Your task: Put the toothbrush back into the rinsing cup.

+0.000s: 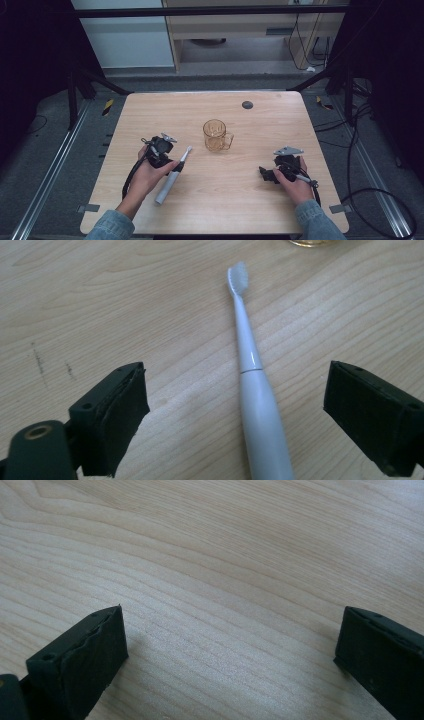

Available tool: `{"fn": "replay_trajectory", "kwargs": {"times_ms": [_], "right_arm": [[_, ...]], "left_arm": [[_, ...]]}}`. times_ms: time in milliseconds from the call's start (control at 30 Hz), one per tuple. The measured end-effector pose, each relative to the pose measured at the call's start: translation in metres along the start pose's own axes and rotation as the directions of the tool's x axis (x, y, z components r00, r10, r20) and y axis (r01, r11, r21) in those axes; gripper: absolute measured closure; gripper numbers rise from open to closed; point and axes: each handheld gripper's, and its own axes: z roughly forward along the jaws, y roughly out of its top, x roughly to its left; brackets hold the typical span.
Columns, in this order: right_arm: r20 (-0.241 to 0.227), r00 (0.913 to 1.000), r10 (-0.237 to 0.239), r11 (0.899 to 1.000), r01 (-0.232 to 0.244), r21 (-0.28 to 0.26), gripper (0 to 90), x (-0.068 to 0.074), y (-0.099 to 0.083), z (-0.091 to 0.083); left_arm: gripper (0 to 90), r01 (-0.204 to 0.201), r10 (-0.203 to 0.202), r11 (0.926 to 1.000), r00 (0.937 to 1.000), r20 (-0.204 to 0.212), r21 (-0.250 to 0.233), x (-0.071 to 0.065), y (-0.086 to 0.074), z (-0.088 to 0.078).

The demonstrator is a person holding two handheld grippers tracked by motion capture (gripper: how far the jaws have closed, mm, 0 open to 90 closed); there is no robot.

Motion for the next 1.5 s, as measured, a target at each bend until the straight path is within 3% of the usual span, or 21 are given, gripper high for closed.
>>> {"fn": "replay_trajectory", "kwargs": {"times_ms": [267, 467, 600, 767, 1133, 1500], "right_arm": [[0.0, 1.0, 0.0, 1.0, 0.0, 0.0, 0.3, 0.0, 0.0, 0.0], [-0.001, 1.0, 0.0, 1.0, 0.0, 0.0, 0.3, 0.0, 0.0, 0.0], [-0.001, 1.0, 0.0, 1.0, 0.0, 0.0, 0.3, 0.0, 0.0, 0.0], [0.0, 1.0, 0.0, 1.0, 0.0, 0.0, 0.3, 0.0, 0.0, 0.0], [0.0, 1.0, 0.0, 1.0, 0.0, 0.0, 0.3, 0.0, 0.0, 0.0], [-0.001, 1.0, 0.0, 1.0, 0.0, 0.0, 0.3, 0.0, 0.0, 0.0]], "left_arm": [[17.3, -0.015, 0.014, 0.9997, 0.9993, 0.034, 0.018, -0.003, 0.005, 0.009], [23.6, -0.032, 0.03, 0.9986, 0.999, 0.034, 0.043, -0.005, 0.008, 0.016], [27.8, -0.019, 0.018, 0.9988, 0.9992, 0.036, 0.046, -0.004, 0.007, 0.022], [33.3, -0.054, 0.052, 0.9951, 0.9984, 0.022, 0.083, -0.01, 0.0, 0.028], [40.7, -0.013, 0.008, 0.9942, 0.9989, 0.047, 0.107, -0.009, -0.009, 0.039], [46.0, -0.012, 0.006, 0.9941, 0.9985, 0.054, 0.108, -0.008, -0.008, 0.04]]}}
